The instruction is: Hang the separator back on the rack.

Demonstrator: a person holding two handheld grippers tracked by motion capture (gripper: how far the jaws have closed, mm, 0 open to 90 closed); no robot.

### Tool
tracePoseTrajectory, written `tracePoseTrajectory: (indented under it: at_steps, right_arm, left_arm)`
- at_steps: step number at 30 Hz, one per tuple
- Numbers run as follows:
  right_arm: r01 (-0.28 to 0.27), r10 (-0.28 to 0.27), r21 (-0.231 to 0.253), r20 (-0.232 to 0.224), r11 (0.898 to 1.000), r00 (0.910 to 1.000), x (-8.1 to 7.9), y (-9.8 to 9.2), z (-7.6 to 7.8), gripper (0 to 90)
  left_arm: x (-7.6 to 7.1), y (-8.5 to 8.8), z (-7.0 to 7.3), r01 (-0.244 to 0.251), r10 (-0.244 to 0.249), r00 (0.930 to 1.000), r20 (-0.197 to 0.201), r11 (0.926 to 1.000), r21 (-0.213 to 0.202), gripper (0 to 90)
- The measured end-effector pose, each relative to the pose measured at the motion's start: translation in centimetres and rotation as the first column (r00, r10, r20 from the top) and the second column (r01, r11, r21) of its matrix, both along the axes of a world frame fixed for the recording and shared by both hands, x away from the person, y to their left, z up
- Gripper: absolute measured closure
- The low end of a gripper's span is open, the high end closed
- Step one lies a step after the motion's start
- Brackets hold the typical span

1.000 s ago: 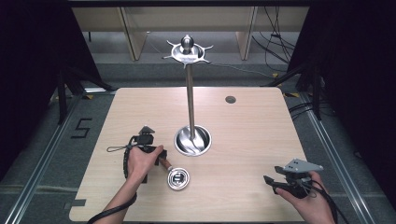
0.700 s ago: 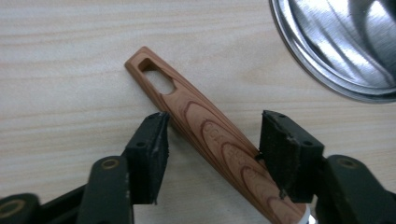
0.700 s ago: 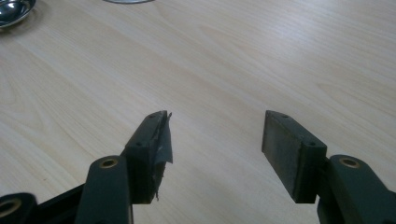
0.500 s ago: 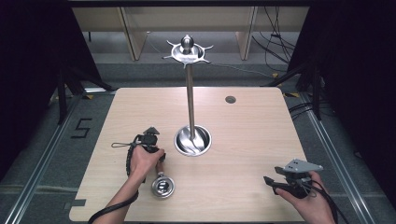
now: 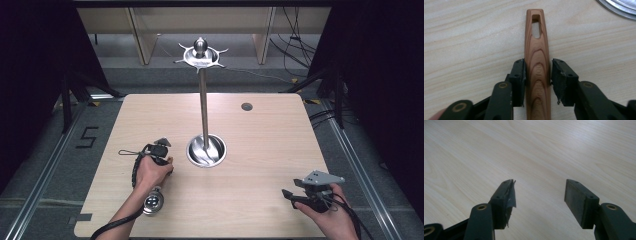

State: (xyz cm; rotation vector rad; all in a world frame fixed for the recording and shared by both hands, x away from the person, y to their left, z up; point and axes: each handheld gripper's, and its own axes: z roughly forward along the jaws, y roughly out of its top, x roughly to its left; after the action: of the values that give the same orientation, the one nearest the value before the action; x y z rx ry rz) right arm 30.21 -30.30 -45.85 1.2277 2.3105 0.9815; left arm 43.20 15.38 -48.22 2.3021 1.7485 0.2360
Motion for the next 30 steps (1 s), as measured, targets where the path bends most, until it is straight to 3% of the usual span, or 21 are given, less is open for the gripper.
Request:
tracePoseTrajectory:
  at_steps: [8,9,13,16,17,18,19,21,22,23,25,26,27,28,29,30]
  right_arm:
    - [-0.013,0.013,-0.014,0.006,1.000,0.9999,0.0,0.0,-0.2,41.5]
    - [-0.013,0.014,-0.013,0.007,1.000,0.9999,0.0,0.0,-0.1,41.5]
    - [-0.014,0.014,-0.020,0.011,1.000,0.9998,0.1,-0.1,-0.2,41.5]
    - [-0.024,0.025,-0.024,0.019,0.999,0.9995,0.2,-0.2,-0.3,41.5]
    - [-0.010,0.010,-0.009,-0.001,1.000,1.0000,0.1,0.0,-0.2,41.5]
    - [-0.010,0.010,-0.009,-0.001,1.000,1.0000,0.1,0.0,-0.2,41.5]
    - [-0.018,0.018,-0.011,0.005,1.000,0.9998,0.1,0.0,-0.2,41.5]
    - [-0.019,0.019,-0.012,0.002,1.000,0.9998,0.0,0.0,-0.2,41.5]
    - [-0.020,0.020,-0.013,0.000,1.000,0.9998,0.0,-0.1,-0.1,41.5]
    - [-0.020,0.020,-0.013,0.001,1.000,0.9998,0.0,-0.1,-0.1,41.6]
    - [-0.027,0.027,-0.018,0.019,0.999,0.9995,0.1,-0.1,-0.2,41.5]
    - [-0.025,0.026,-0.017,0.022,1.000,0.9994,0.1,-0.1,-0.2,41.5]
    - [-0.025,0.025,-0.020,0.022,0.999,0.9994,0.1,-0.1,-0.1,41.5]
    - [-0.029,0.029,-0.019,0.025,0.999,0.9993,0.1,-0.1,-0.1,41.6]
    - [-0.029,0.029,-0.019,0.025,0.999,0.9993,0.1,-0.1,-0.1,41.6]
    - [-0.025,0.026,-0.017,0.025,1.000,0.9994,0.1,0.0,-0.1,41.6]
  left_arm:
    - [-0.1,0.0,0.1,0.026,-0.026,0.9997,0.003,0.9996,0.011,66.5]
    - [-0.2,0.1,0.0,0.039,-0.040,0.9990,0.021,0.9992,0.002,66.8]
    - [-0.5,0.4,-0.1,0.066,-0.066,0.9974,0.029,0.9976,-0.018,67.1]
    - [-0.8,0.6,0.1,0.045,-0.042,0.9975,0.057,0.9971,-0.062,67.2]
    - [-1.2,0.6,0.7,0.032,-0.023,0.9953,0.094,0.9955,-0.089,67.2]
    - [-1.2,0.6,0.7,0.032,-0.023,0.9953,0.094,0.9955,-0.089,67.3]
    - [-1.4,0.9,1.4,0.088,-0.074,0.9865,0.147,0.9918,-0.093,67.3]
    - [-1.6,0.9,1.8,0.092,-0.073,0.9837,0.164,0.9897,-0.110,67.3]
    - [-2.3,1.0,2.2,0.090,-0.060,0.9749,0.214,0.9870,-0.133,67.3]
    - [-2.3,1.0,2.2,0.090,-0.060,0.9749,0.214,0.9870,-0.133,67.3]
    - [-3.2,1.4,2.9,0.119,-0.064,0.9544,0.292,0.9771,-0.176,67.3]
    - [-3.2,1.4,2.9,0.119,-0.064,0.9544,0.292,0.9771,-0.176,67.4]
    - [-3.8,1.7,3.5,0.129,-0.051,0.9354,0.350,0.9709,-0.202,67.4]
    - [-4.2,1.9,3.7,0.133,-0.045,0.9209,0.387,0.9702,-0.203,67.4]
    - [-4.2,1.9,3.7,0.133,-0.045,0.9209,0.387,0.9702,-0.203,67.4]
    - [-4.5,2.2,4.0,0.139,-0.046,0.9115,0.409,0.9695,-0.202,67.4]
